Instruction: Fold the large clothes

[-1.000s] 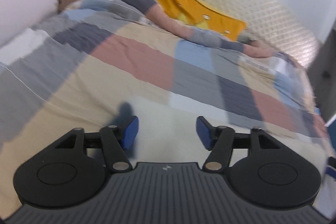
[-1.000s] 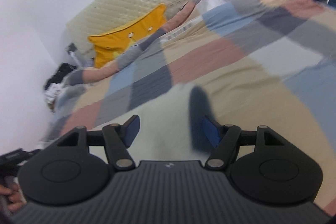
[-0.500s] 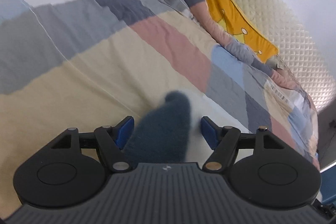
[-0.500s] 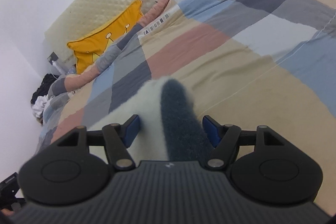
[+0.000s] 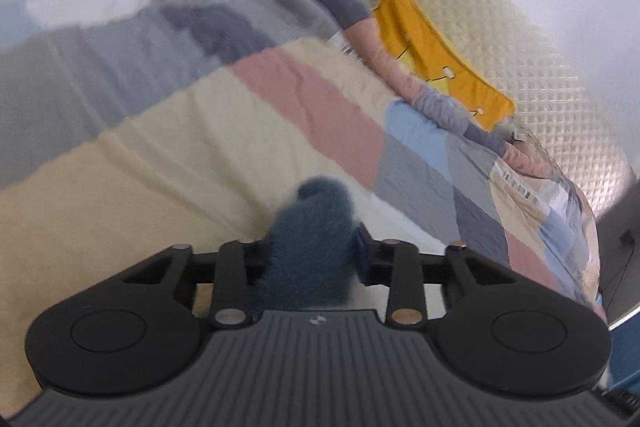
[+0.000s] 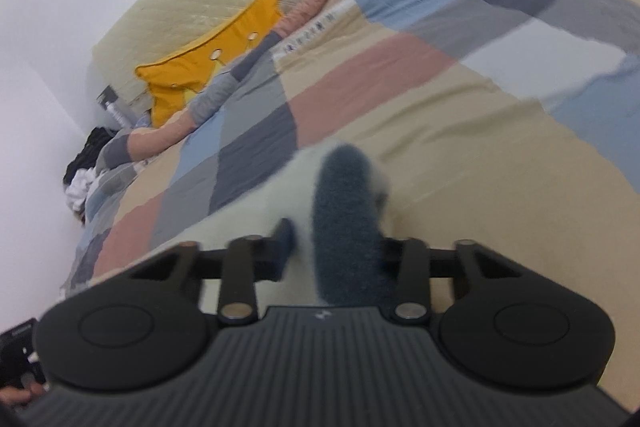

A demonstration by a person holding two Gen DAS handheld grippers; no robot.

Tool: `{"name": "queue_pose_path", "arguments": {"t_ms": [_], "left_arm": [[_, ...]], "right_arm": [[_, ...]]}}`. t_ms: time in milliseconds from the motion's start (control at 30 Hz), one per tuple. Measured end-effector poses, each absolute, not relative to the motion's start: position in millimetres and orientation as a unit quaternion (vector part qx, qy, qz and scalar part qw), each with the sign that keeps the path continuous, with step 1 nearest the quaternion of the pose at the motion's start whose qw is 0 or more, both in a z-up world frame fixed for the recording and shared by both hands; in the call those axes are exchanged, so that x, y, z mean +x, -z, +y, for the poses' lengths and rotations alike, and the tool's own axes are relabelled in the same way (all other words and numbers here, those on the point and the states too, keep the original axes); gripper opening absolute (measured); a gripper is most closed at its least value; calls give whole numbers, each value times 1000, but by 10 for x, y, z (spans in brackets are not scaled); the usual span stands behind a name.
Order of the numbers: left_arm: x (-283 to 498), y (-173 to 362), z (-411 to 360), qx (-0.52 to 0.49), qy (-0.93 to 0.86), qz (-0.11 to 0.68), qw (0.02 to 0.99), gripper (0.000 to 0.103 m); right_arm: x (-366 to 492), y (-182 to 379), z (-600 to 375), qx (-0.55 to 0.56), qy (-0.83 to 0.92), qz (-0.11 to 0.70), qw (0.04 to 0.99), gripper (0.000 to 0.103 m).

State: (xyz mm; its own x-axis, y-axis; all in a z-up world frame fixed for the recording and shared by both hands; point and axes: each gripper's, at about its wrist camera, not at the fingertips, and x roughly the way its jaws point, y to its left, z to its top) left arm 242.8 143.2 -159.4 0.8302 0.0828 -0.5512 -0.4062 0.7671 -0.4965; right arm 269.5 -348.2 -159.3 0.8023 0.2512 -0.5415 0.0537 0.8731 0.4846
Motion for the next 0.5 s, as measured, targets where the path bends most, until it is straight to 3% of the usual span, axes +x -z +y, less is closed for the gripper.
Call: {"name": "queue_pose_path", "arguments": {"t_ms": [33,133,333,500], "left_arm": [[2397,1544,1407,-307,-134,247,909,33],[2303,1381,1361,-302,-124,214,921,31],[2307,1108,1324,-292,-112,189,931,31],[2584,1179,1346,-284,-121,213,927,31]], "right_arm": [[2673,1548,-3478,242,-58,301,921,23],[2577,1383,-3509,243,-82,269,928,19],[2515,1129,-3530,223,-97,229,942,19],[2746,1177,-3562,222,-82,260,936,19]]}}
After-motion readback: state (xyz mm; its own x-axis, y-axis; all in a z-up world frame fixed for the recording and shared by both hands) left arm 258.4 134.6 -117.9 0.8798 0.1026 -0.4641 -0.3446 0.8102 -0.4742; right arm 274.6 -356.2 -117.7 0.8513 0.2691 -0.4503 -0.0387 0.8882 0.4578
